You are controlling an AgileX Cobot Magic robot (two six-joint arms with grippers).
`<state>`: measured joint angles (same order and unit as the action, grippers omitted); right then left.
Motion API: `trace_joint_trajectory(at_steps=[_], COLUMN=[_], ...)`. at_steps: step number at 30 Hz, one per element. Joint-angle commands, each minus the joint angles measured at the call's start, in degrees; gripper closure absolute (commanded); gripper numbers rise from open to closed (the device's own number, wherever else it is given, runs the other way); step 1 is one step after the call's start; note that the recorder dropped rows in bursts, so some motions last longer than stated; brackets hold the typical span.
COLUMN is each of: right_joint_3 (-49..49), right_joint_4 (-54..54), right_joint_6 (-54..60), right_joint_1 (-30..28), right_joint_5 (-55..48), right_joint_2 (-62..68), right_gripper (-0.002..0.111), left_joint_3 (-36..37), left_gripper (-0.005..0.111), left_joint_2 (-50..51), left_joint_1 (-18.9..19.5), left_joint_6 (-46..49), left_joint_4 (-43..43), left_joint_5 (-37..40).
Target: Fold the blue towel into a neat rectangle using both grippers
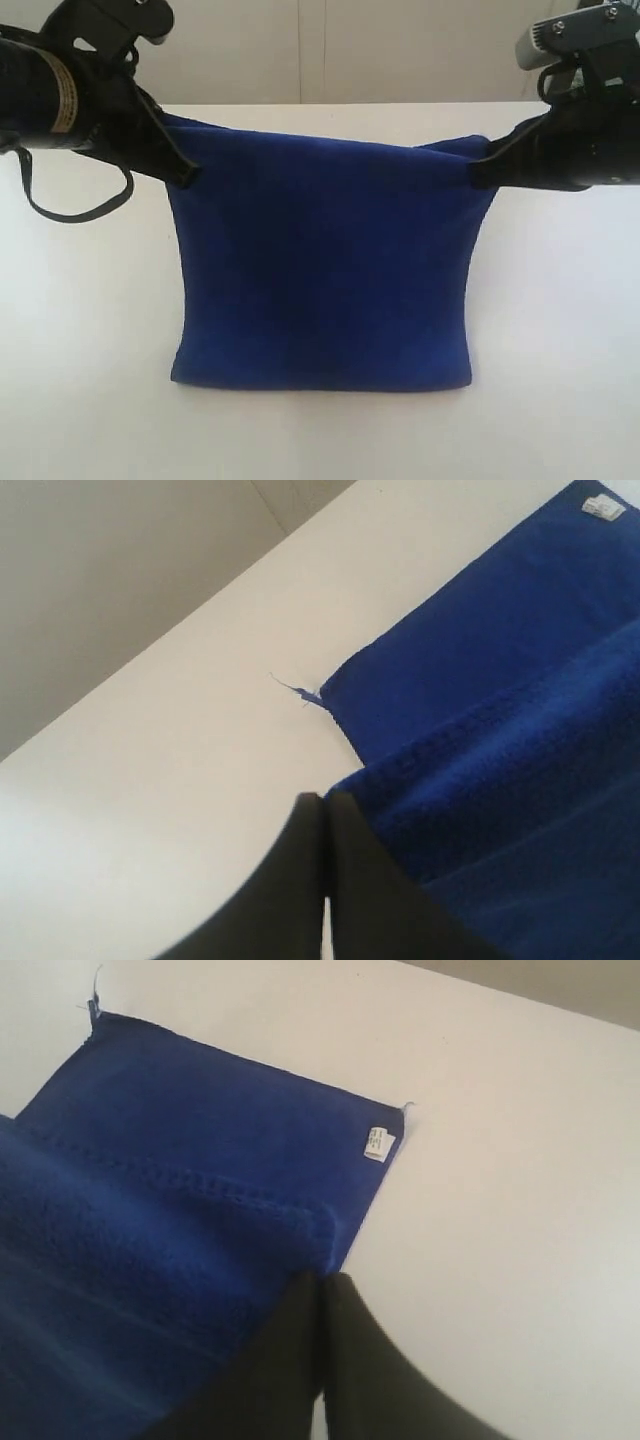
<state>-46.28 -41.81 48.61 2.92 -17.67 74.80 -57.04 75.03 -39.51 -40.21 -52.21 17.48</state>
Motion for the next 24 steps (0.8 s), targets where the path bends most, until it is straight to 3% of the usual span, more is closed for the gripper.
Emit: trace_joint_trajectory(at_steps=[1, 15, 24], right_joint_3=[-2.17, -7.18, -10.90], right_joint_4=[0.07, 0.07, 0.07], right_joint_6=[1.11, 2.39, 2.39], right_joint_1=[-0.03, -0.03, -0.03], right_joint_5=[2.26, 3.68, 4.85], right_joint_2=[1.66, 6.81, 11.15], right_gripper=[0.108, 0.108, 0.108], left_joint_3=[0.26, -4.28, -7.14], left_gripper=[0.107, 0.107, 0.107], left_joint_2=[1.03, 6.50, 9.70], left_joint_1=[2.24, 5.71, 5.71], left_joint_6=[-1.91, -2.47, -2.02], left_joint_4=[-1.10, -0.62, -1.80], left_joint_5=[-2.04, -5.43, -5.39])
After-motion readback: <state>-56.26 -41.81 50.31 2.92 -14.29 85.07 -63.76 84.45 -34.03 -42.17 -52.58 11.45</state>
